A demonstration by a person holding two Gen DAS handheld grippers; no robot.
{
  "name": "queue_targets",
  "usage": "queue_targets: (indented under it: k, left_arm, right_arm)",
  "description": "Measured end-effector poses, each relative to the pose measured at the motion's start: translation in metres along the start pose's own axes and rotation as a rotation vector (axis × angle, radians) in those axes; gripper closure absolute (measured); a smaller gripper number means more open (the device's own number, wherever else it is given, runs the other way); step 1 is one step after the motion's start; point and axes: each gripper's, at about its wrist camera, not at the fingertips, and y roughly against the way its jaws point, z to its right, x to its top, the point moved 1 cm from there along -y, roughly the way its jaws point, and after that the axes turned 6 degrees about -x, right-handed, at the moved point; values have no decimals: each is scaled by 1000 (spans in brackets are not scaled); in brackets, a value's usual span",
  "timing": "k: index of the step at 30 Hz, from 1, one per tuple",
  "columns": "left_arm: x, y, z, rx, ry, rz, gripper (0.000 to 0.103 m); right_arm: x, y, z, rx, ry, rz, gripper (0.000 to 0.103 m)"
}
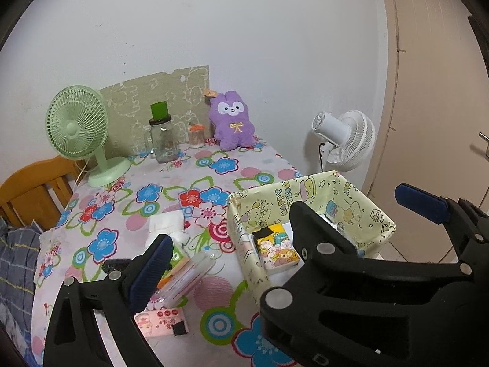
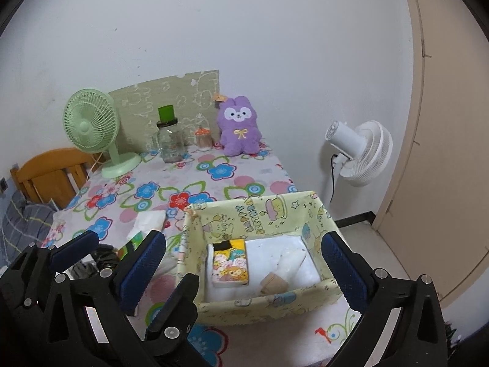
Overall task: Organize soft objects
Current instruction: 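Withdraw both tools from the box back over the table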
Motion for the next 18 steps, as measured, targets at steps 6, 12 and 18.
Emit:
queue_targets:
  k: [6,12,18]
  left_arm:
    - [-6,13,-9,3,1,20,4]
    - [-14,21,-21,8,19,32,4]
    - [-24,27,-33,30,30,49,4]
  right_arm:
    - [-5,12,-11,19,8,18,0]
    - [-11,17,-25,48,13,10,0]
    - [-20,17,-39,78,4,-6,0]
